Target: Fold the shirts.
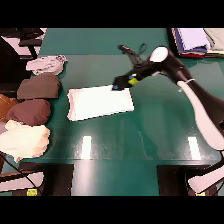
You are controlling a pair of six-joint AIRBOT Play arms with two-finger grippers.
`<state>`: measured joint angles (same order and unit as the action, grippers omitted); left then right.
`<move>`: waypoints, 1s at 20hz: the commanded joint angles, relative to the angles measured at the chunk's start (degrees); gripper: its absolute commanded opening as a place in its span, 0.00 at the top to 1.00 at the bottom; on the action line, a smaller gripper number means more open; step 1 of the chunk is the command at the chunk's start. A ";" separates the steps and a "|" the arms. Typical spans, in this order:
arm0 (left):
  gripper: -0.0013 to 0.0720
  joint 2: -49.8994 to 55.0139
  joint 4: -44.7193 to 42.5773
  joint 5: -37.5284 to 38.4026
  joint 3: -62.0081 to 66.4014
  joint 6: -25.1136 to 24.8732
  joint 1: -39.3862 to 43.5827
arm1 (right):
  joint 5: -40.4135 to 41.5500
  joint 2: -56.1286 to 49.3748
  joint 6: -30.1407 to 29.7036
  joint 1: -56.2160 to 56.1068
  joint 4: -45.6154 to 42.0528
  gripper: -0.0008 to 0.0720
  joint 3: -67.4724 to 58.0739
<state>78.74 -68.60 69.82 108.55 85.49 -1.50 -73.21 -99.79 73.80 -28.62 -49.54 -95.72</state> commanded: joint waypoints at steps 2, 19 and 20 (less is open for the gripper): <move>0.95 0.31 2.05 1.18 0.04 -0.04 -0.26 | 3.34 2.29 5.27 11.45 -0.44 0.14 13.57; 0.95 4.52 3.45 -0.68 -1.01 -1.49 11.17 | 9.46 -8.26 -2.64 4.33 10.36 0.97 6.12; 0.95 4.52 3.43 -0.68 -1.01 -1.49 11.65 | 8.52 -7.41 0.20 5.03 6.32 0.97 4.76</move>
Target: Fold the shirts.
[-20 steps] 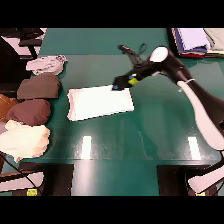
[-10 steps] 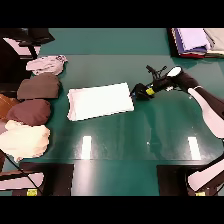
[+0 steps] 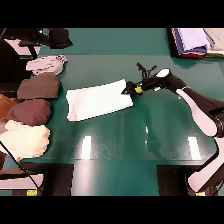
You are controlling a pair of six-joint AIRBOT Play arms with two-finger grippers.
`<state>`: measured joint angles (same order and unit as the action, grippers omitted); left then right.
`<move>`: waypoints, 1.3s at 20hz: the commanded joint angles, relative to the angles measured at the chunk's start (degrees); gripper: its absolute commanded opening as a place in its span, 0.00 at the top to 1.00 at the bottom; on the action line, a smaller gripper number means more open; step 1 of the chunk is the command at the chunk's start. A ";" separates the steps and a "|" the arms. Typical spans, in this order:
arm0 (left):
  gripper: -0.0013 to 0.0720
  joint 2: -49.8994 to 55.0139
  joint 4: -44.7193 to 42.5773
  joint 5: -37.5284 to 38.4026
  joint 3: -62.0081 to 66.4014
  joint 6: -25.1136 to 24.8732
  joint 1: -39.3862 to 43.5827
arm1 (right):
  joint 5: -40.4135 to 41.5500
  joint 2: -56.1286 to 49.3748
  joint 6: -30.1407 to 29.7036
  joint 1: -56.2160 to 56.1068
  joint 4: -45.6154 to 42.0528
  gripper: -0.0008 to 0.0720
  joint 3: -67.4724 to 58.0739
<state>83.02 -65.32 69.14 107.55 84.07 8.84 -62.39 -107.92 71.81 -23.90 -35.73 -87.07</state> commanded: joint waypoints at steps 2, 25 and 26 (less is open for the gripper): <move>0.95 0.24 -0.07 0.22 0.00 -0.04 2.49 | -1.36 4.70 5.20 3.39 -13.20 0.97 -3.56; 0.95 0.24 -0.66 -2.82 0.00 -0.15 9.16 | 0.66 43.87 13.64 73.05 -31.34 0.69 29.70; 0.95 0.24 -0.68 -2.56 0.00 -0.20 9.16 | -1.68 43.25 13.62 73.11 -34.53 0.24 27.98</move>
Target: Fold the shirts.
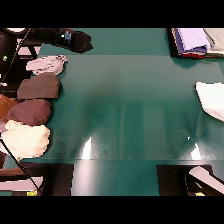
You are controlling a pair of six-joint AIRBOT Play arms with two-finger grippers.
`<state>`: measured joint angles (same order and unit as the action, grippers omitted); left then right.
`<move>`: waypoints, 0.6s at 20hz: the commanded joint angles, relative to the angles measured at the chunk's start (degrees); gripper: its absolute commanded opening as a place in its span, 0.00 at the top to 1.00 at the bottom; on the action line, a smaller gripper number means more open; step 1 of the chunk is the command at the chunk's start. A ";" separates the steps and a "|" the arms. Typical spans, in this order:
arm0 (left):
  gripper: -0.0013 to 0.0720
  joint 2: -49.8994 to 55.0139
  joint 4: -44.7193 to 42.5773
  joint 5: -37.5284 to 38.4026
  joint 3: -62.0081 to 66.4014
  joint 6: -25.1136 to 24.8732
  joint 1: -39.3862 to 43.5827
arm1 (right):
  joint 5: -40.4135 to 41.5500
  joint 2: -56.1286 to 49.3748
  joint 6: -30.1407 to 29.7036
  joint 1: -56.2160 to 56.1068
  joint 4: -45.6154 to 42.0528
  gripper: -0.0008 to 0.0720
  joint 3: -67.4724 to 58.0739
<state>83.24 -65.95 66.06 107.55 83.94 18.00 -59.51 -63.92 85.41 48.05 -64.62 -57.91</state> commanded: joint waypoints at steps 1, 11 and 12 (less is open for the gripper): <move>0.95 0.02 -0.04 0.57 0.00 -0.28 0.00 | -6.84 -1.20 0.04 1.25 -9.62 0.07 -3.23; 0.95 0.02 -0.28 -0.66 0.00 -0.39 0.00 | -9.40 6.27 0.04 -17.62 2.25 0.10 -11.37; 0.95 0.02 -0.48 -0.55 0.00 -0.37 0.00 | -9.40 6.47 0.04 -22.91 2.05 0.10 -11.37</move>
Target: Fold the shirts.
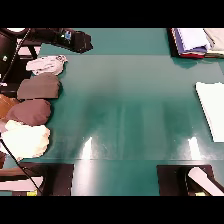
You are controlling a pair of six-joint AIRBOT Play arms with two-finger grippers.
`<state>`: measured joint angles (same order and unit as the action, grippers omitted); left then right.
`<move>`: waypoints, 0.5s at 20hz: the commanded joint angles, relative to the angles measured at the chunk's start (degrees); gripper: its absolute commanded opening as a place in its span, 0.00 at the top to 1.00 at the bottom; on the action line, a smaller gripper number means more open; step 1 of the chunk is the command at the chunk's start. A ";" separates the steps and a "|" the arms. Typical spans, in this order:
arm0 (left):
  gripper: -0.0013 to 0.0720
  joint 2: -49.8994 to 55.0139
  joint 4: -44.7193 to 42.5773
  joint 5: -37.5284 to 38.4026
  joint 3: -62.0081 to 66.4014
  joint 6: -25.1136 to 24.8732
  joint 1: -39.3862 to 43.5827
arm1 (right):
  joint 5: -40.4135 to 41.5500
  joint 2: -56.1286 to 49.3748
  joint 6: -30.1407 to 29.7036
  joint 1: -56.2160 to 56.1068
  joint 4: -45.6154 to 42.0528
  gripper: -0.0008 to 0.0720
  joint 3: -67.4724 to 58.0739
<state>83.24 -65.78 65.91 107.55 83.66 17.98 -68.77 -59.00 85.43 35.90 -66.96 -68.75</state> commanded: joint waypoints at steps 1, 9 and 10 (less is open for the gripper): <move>0.95 0.02 -0.66 -0.42 0.00 -0.09 0.02 | -0.11 1.55 0.02 -16.46 4.31 0.10 -0.52; 0.95 0.02 -0.59 -0.59 0.00 -0.07 0.02 | 5.44 1.55 0.00 -44.06 4.22 0.97 -0.52; 0.95 0.02 -0.59 -0.59 0.00 -0.07 0.02 | 5.40 1.55 0.00 -44.94 4.20 0.97 -0.52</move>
<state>83.24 -66.37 65.34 107.55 83.59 17.98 -64.69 -57.52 85.43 -2.85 -62.96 -69.21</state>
